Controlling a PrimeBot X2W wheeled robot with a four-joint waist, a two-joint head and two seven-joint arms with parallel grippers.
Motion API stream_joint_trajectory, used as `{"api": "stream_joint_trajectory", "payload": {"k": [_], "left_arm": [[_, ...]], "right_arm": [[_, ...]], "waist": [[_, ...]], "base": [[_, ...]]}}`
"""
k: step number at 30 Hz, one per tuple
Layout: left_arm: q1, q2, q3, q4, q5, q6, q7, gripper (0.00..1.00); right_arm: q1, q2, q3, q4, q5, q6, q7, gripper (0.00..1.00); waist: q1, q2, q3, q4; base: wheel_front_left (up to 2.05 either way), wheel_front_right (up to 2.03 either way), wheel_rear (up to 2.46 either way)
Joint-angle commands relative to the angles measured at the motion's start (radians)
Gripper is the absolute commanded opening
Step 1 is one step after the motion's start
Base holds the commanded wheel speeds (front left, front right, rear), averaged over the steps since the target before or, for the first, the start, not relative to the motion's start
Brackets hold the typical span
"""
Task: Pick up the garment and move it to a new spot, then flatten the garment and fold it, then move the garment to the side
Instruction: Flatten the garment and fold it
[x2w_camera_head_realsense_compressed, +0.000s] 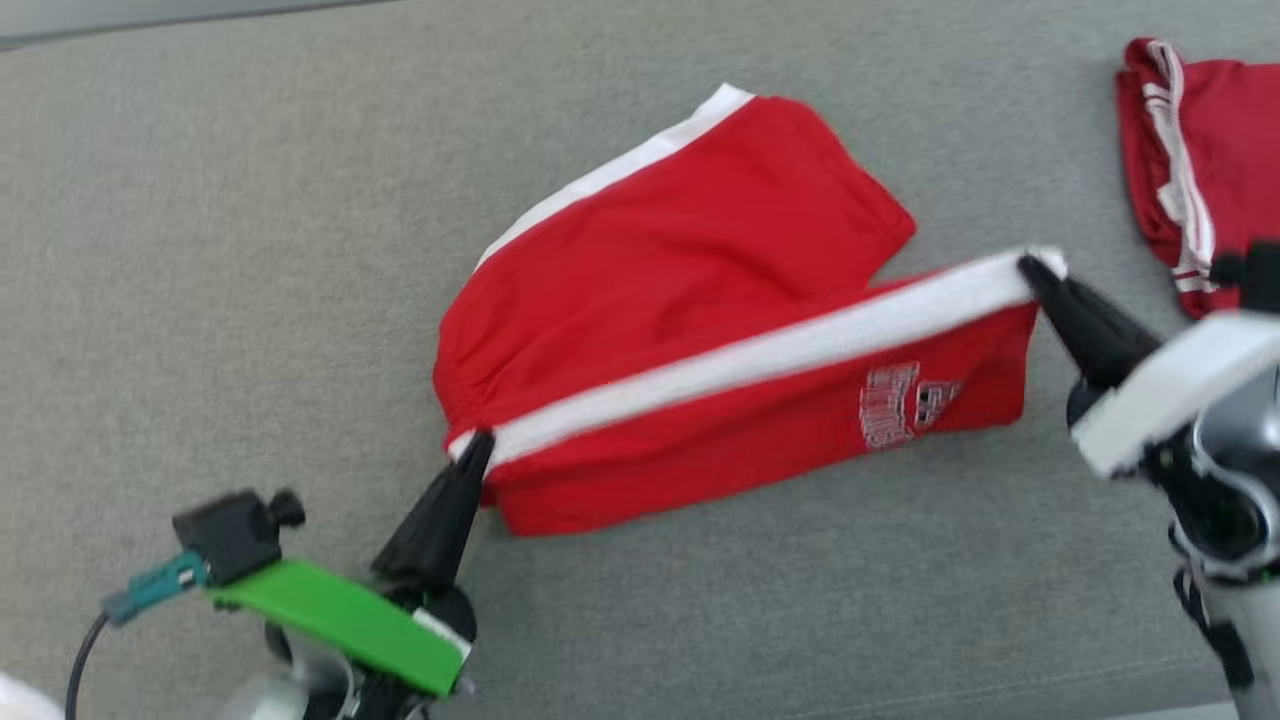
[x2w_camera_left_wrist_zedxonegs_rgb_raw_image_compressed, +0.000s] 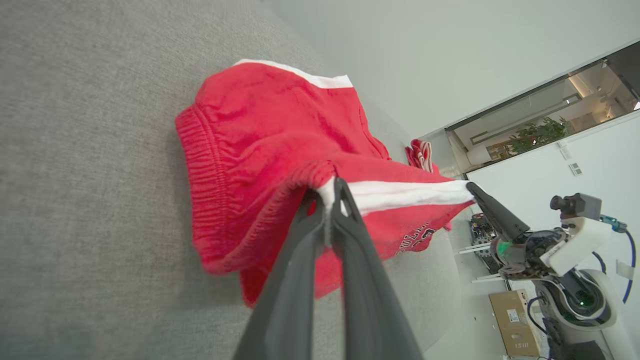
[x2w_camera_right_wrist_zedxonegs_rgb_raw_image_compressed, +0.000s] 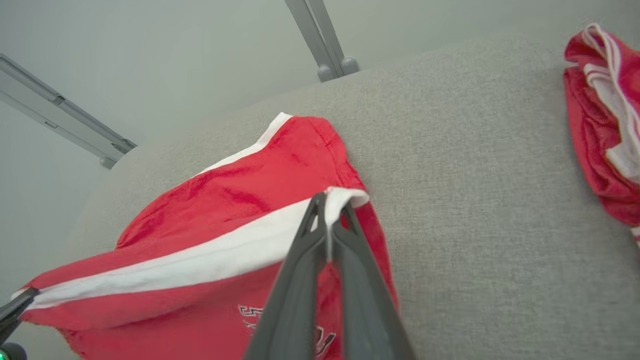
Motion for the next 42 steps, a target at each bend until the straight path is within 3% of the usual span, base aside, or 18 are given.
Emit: {"api": "stream_joint_trajectory", "payload": {"k": [1, 6, 14, 21, 33, 34, 35, 36, 37, 42], "left_arm": [[-0.044, -0.018, 0.002, 0.003, -0.02, -0.001, 0.017, 0.0], [-0.168, -0.077, 0.008, 0.044, -0.066, -0.003, 0.067, 0.0], [-0.342, -0.16, 0.021, 0.198, -0.04, 0.001, 0.063, 0.0], [-0.393, -0.203, 0.028, 0.298, -0.035, -0.026, 0.029, 0.0], [-0.397, -0.235, 0.0, 0.348, -0.042, -0.059, 0.038, 0.01], [-0.397, -0.236, 0.0, 0.349, -0.043, -0.058, 0.039, 0.18], [-0.396, -0.238, 0.002, 0.349, -0.046, -0.057, 0.037, 0.37], [-0.394, -0.238, 0.004, 0.347, -0.047, -0.056, 0.036, 0.82], [-0.388, -0.233, 0.005, 0.344, -0.046, -0.053, 0.034, 1.0], [-0.332, -0.195, -0.004, 0.299, -0.03, -0.046, 0.036, 1.0]], "right_arm": [[-0.063, -0.005, 0.002, 0.028, -0.02, 0.0, 0.023, 0.0], [-0.278, 0.0, 0.03, 0.153, -0.077, 0.0, 0.082, 0.0], [-0.503, 0.015, 0.082, 0.34, -0.14, 0.0, 0.1, 0.0], [-0.601, 0.007, 0.112, 0.454, -0.16, 0.0, 0.053, 0.0], [-0.686, 0.001, 0.127, 0.588, -0.209, 0.0, -0.022, 0.01], [-0.689, 0.003, 0.131, 0.591, -0.211, 0.0, -0.032, 0.55], [-0.689, 0.004, 0.136, 0.596, -0.212, 0.0, -0.042, 1.0], [-0.689, 0.003, 0.138, 0.597, -0.214, 0.0, -0.053, 1.0], [-0.689, 0.002, 0.139, 0.599, -0.215, 0.0, -0.064, 1.0], [-0.658, -0.016, 0.171, 0.578, -0.203, 0.0, -0.055, 1.0]], "waist": [[0.0001, 0.0, 0.076, 0.074], [0.0001, 0.0, 0.128, 0.13], [0.0001, 0.0, 0.188, 0.187], [0.0001, 0.0, 0.198, 0.214], [0.0001, 0.0, 0.201, 0.227], [0.0001, 0.0, 0.201, 0.227], [0.0001, 0.0, 0.201, 0.225], [0.0001, 0.0, 0.2, 0.223], [0.0001, 0.0, 0.198, 0.22], [0.0001, 0.0, 0.18, 0.194]], "base": [[0.0, 0.0, 0.0], [0.0, 0.0, 0.0], [0.0, 0.0, 0.0], [0.0, 0.0, 0.0], [0.0, 0.0, 0.0], [0.0, 0.0, 0.0], [0.0, 0.0, 0.0], [0.0, 0.0, 0.0], [0.0, 0.0, 0.0], [0.0, 0.0, 0.0]]}}
